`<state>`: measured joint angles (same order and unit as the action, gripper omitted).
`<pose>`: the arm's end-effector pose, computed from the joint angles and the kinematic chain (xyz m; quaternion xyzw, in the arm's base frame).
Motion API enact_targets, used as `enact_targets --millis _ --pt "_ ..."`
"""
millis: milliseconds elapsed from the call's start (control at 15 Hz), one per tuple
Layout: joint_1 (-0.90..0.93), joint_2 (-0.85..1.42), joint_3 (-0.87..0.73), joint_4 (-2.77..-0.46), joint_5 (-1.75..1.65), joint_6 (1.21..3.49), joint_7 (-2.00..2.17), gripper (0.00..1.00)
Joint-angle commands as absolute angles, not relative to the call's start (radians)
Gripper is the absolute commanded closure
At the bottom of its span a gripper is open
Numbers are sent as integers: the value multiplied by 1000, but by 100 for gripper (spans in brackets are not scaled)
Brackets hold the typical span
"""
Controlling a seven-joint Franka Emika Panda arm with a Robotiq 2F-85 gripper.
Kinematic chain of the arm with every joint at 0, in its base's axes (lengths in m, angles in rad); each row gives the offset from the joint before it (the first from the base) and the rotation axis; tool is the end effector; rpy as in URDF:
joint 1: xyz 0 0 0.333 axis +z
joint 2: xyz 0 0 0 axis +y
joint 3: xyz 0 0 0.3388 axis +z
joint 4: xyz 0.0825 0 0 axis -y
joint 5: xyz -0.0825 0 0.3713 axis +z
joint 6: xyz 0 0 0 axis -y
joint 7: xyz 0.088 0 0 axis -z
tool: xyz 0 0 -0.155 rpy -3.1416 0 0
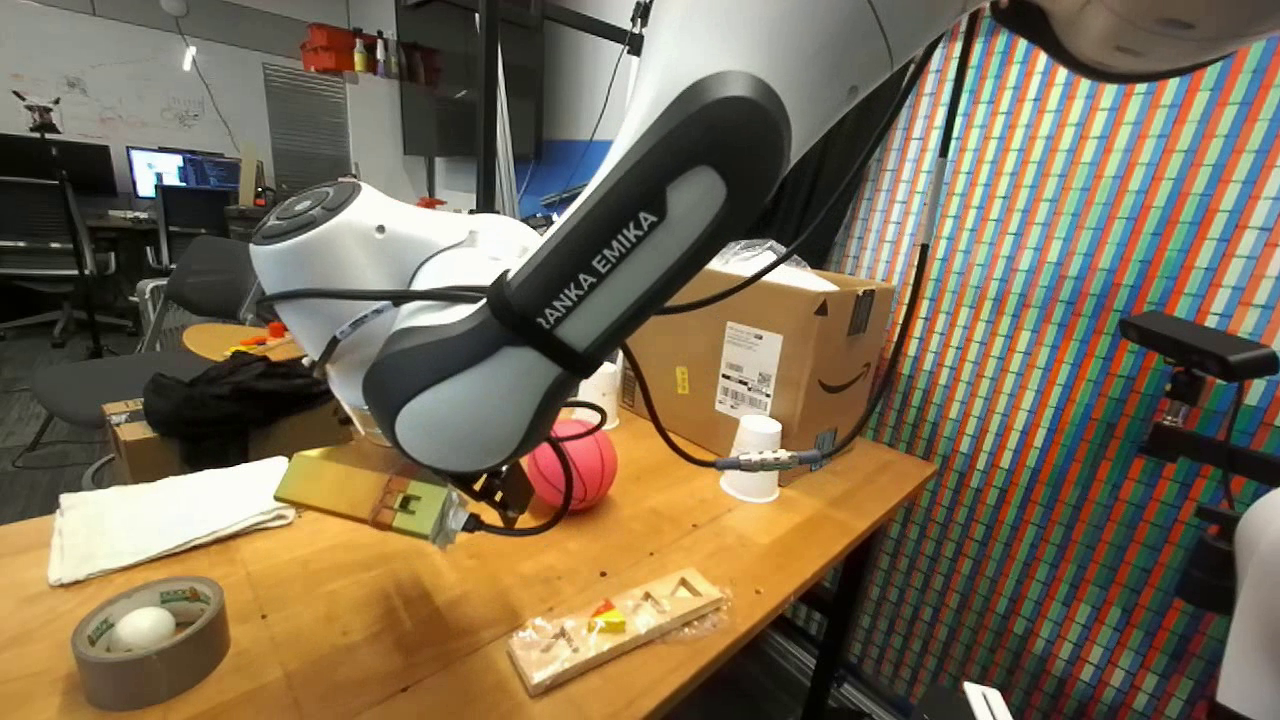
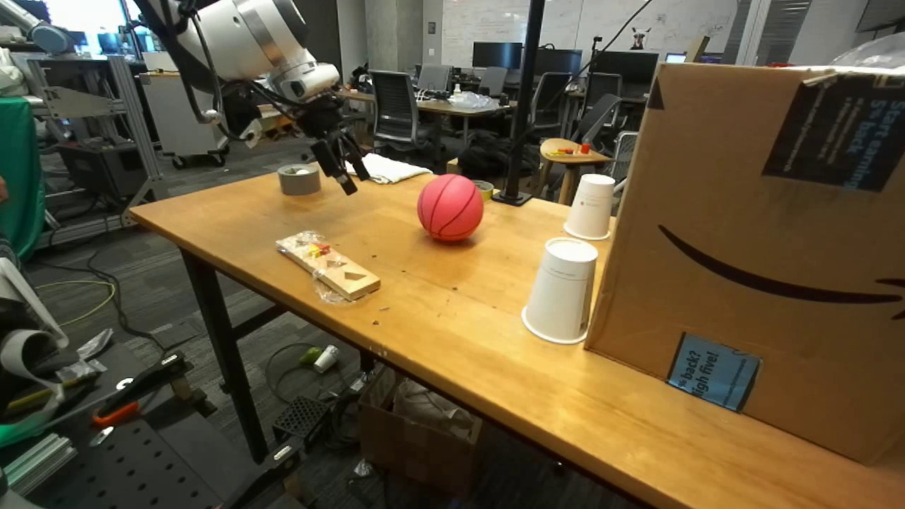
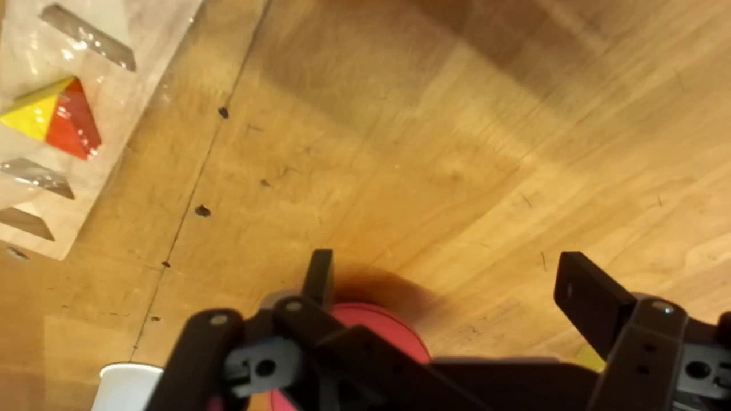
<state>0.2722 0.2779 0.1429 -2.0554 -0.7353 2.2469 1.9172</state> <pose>0.5525 0.1936 0.2895 0.8458 -0.4687 0.2181 0.1316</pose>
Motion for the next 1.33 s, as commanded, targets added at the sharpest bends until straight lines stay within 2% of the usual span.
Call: enact_targets --millis 0,533,1267 --pt "254 283 110 -2016 -705 2227 1903 0" --pt "192 325 49 -2026 -695 2195 1863 0" --pt "150 416 13 -1987 -722 2314 1775 0"
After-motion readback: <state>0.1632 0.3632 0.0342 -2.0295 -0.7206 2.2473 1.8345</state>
